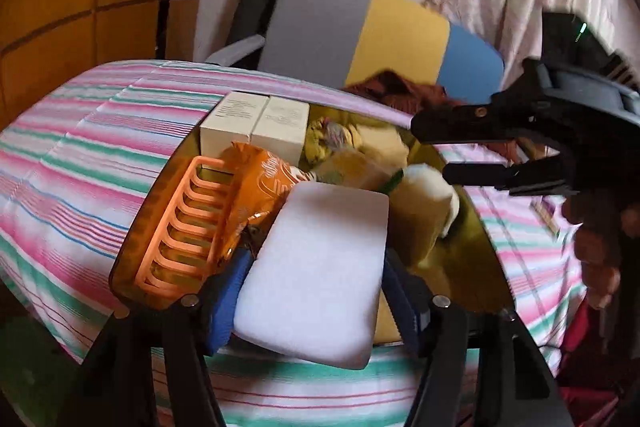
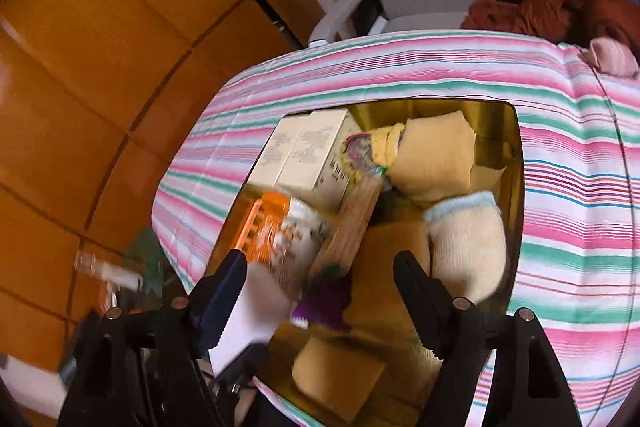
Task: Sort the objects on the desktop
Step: 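Release both items in the tray and withdraw both tools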
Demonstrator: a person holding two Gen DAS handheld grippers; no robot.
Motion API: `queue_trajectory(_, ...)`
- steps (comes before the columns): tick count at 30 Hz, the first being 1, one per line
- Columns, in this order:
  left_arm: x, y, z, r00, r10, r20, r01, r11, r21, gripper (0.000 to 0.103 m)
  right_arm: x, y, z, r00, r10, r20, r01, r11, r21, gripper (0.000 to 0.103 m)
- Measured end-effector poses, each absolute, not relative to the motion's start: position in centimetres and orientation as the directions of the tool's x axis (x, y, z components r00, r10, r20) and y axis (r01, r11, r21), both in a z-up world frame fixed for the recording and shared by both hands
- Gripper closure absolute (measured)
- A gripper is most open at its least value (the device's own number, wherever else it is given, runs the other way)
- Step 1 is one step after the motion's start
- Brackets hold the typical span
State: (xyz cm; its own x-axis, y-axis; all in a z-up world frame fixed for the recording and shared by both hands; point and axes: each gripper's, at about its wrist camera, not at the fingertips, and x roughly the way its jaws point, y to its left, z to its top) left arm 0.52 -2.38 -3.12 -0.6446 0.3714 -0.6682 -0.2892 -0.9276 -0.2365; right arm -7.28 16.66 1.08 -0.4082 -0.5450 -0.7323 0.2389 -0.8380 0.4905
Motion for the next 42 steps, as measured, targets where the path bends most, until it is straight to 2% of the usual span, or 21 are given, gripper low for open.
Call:
queue_trajectory(3, 0.8, -2.0, -2.6, -0.62, 0.415, -0.666, -0.347, -0.906, -0.242, 0.039, -6.3, 16.9, 0.8, -0.399, -0.565, -0.723, 0.24, -0.825, 0.512, 0.026)
queue_trajectory(6, -0.3, 0.0, -3.3, -0.612, 0.361, -0.703, -0.415, -0.904, -0.104, 0.04, -5.9, 17.5, 0.5, -0.398, -0.572, -0.717, 0.218, -0.818, 0.532, 0.026)
queue_trajectory(7, -0.9, 0.4, -3.8, -0.604, 0.357, -0.713, -0.423, -0.901, -0.092, 0.04, -6.0, 17.6, 0.3, -0.398, -0.575, -0.715, 0.21, -0.816, 0.539, 0.026)
queue_trajectory(10, -2.4, -0.2, -4.2, -0.561, 0.38, -0.735, -0.402, -0.902, -0.159, 0.039, -5.6, 18.6, 0.4, -0.4, -0.576, -0.713, 0.198, -0.813, 0.547, 0.026)
queue_trajectory(12, -2.0, -0.7, -3.3, -0.575, 0.389, -0.72, -0.397, -0.902, -0.17, 0.036, -5.2, 19.2, 0.6, -0.407, -0.574, -0.711, 0.2, -0.815, 0.543, 0.026)
queue_trajectory(17, 0.6, -1.7, -1.2, -0.667, 0.318, -0.673, -0.388, -0.92, -0.049, 0.033, -4.7, 21.0, 0.7, -0.426, -0.574, -0.699, 0.171, -0.81, 0.56, 0.026)
queue_trajectory(21, 0.4, -2.4, -1.4, -0.652, 0.337, -0.679, -0.384, -0.919, -0.088, 0.033, -4.6, 21.6, 0.4, -0.426, -0.578, -0.696, 0.157, -0.805, 0.572, 0.026)
queue_trajectory(24, -0.6, -2.0, -1.9, -0.667, 0.299, -0.682, -0.351, -0.934, -0.066, 0.032, -4.5, 21.8, 0.1, -0.419, -0.588, -0.692, 0.154, -0.797, 0.584, 0.026)
queue_trajectory(25, -1.0, -1.6, -1.9, -0.668, 0.322, -0.671, -0.37, -0.926, -0.076, 0.03, -4.4, 21.8, 0.0, -0.417, -0.591, -0.691, 0.154, -0.795, 0.587, 0.026)
queue_trajectory(26, -1.3, -1.4, -1.9, -0.661, 0.337, -0.67, -0.385, -0.919, -0.083, 0.021, -4.4, 21.8, -0.1, -0.414, -0.592, -0.691, 0.152, -0.794, 0.589, 0.026)
queue_trajectory(27, -1.7, -1.0, -2.0, -0.646, 0.345, -0.681, -0.397, -0.914, -0.086, 0.016, -4.2, 21.8, -0.2, -0.412, -0.593, -0.691, 0.152, -0.793, 0.59, 0.026)
queue_trajectory(28, -2.3, -0.7, -2.3, -0.625, 0.33, -0.708, -0.397, -0.915, -0.076, 0.015, -4.1, 22.0, -0.3, -0.41, -0.595, -0.691, 0.148, -0.791, 0.593, 0.026)
queue_trajectory(30, -2.8, -0.7, -2.4, -0.614, 0.316, -0.723, -0.381, -0.921, -0.078, 0.015, -3.9, 22.5, -0.3, -0.41, -0.6, -0.687, 0.142, -0.786, 0.602, 0.026)
queue_trajectory(37, -2.2, -5.1, -1.1, -0.651, 0.34, -0.678, -0.235, -0.941, -0.245, 0.015, -3.6, 25.2, -0.4, -0.436, -0.588, -0.681, 0.112, -0.786, 0.607, 0.023)
queue_trajectory(42, -1.3, -4.0, -1.3, -0.642, 0.277, -0.715, -0.19, -0.961, -0.202, 0.017, -3.6, 26.2, -1.1, -0.421, -0.582, -0.696, 0.098, -0.792, 0.603, 0.022)
